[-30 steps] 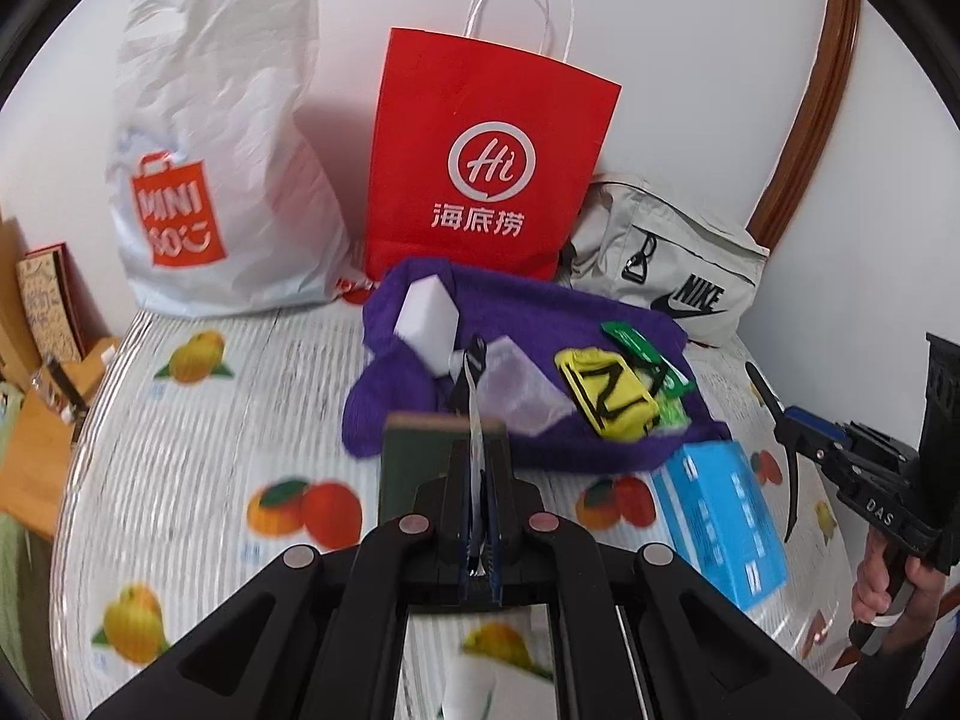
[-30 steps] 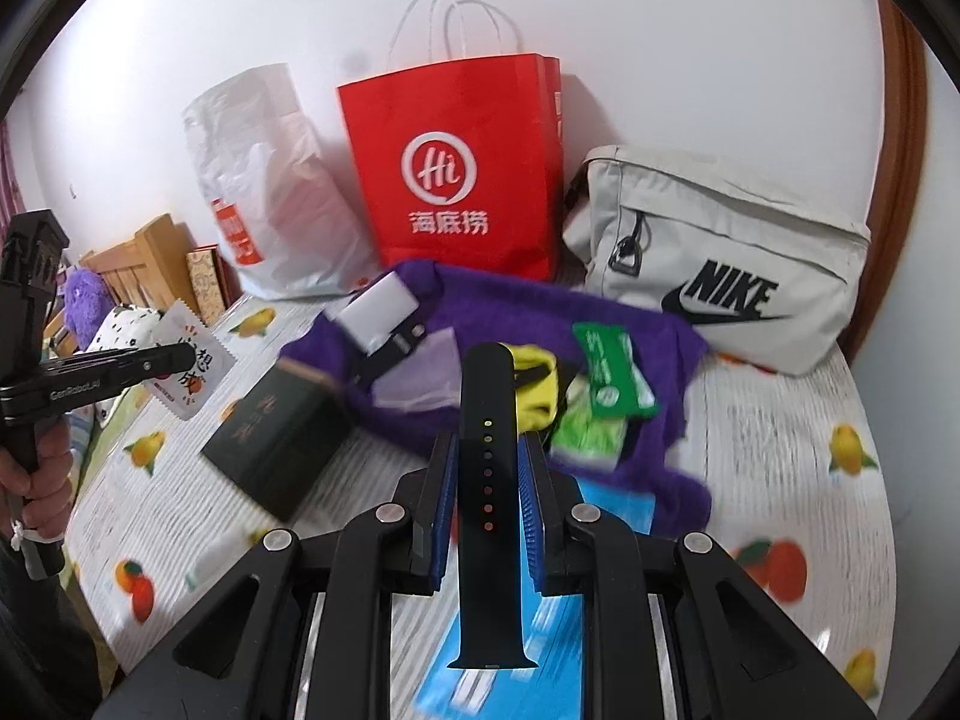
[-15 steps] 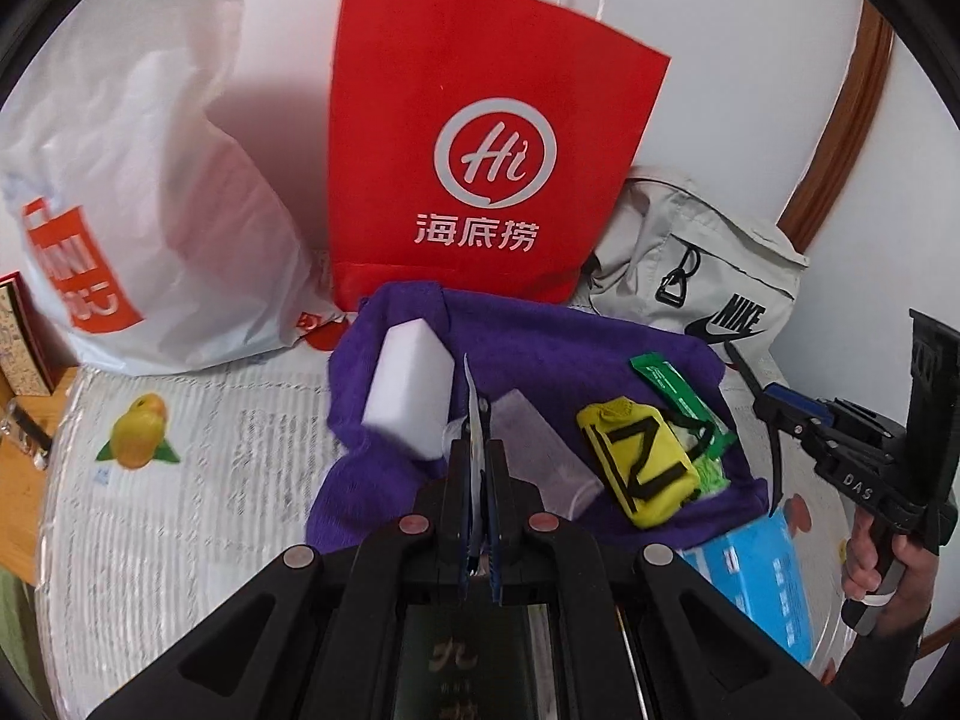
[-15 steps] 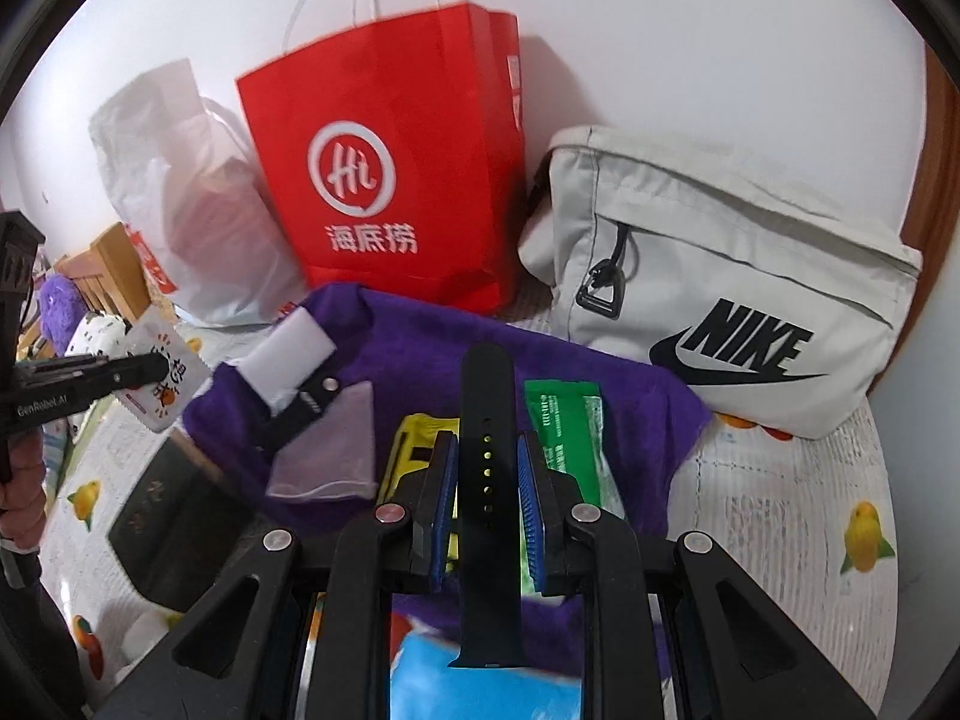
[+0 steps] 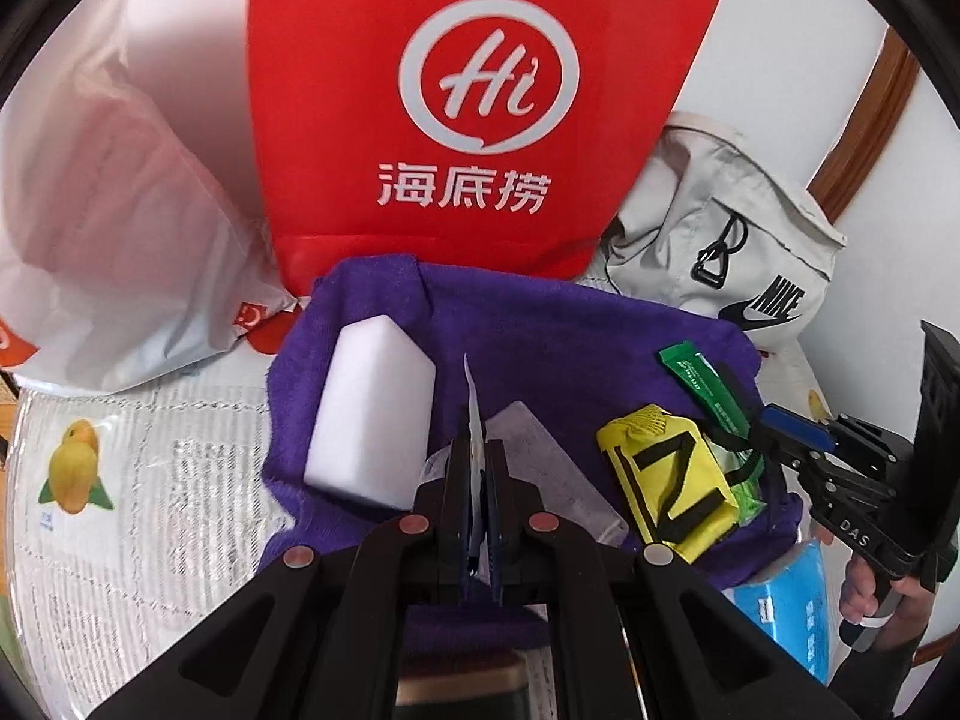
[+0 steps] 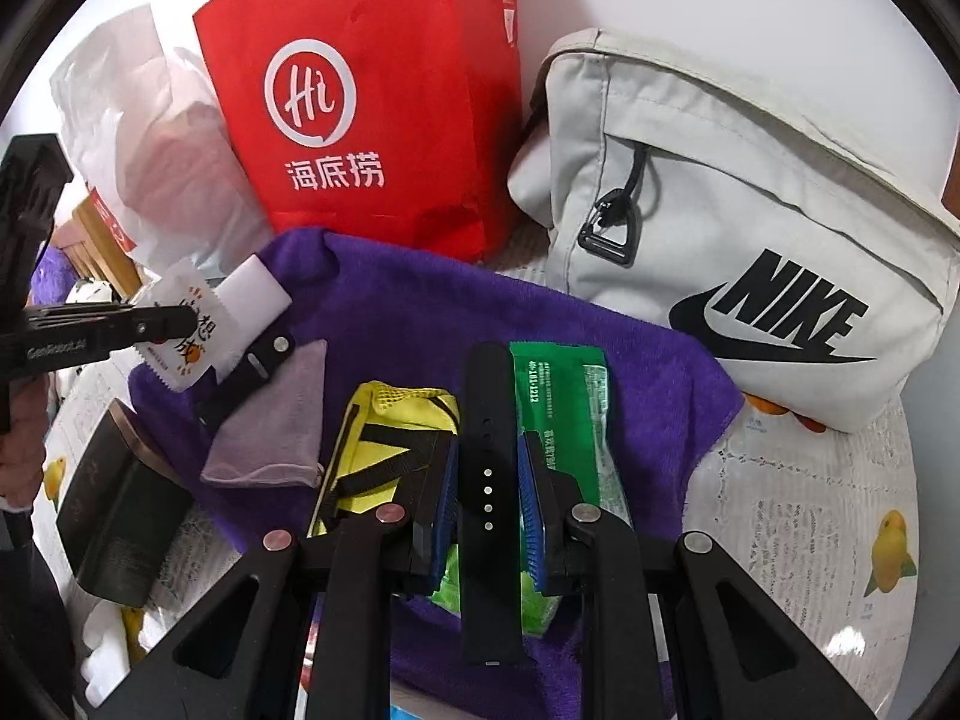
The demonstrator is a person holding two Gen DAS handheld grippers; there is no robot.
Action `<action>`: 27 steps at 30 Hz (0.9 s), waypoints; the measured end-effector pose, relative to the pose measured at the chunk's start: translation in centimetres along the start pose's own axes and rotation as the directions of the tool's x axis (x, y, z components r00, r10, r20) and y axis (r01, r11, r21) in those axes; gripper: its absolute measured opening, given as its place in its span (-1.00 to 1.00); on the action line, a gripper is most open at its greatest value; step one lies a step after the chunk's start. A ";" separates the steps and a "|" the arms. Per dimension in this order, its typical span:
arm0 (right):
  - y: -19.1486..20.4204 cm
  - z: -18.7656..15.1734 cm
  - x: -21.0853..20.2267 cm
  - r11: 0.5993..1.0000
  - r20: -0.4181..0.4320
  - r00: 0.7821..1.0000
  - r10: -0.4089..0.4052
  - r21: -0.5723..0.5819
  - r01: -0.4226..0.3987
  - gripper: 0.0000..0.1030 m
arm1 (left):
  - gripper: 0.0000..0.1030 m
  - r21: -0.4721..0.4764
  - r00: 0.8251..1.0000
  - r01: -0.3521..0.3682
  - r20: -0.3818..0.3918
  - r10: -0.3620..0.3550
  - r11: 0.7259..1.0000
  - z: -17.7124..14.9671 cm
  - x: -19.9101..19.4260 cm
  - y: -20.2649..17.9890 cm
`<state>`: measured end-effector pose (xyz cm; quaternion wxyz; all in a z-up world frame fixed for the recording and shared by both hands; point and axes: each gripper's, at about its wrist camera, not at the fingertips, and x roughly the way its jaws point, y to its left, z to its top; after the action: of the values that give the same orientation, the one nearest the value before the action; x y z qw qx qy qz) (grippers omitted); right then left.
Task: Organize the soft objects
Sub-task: 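Lower the white snack bag and black strap over the purple towel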
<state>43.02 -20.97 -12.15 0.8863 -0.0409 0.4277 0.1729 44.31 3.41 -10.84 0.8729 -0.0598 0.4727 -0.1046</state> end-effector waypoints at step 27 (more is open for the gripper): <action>-0.6 -0.3 2.0 0.999 -0.062 0.998 0.034 0.013 -0.033 -0.58 | -0.76 0.005 0.997 0.028 -0.075 -0.028 1.000 0.1 3.6 -0.5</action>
<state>44.13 -21.04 -13.92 0.8698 -0.0337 0.4566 0.1839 46.22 2.04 -13.63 0.8533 -0.0597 0.5037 -0.1204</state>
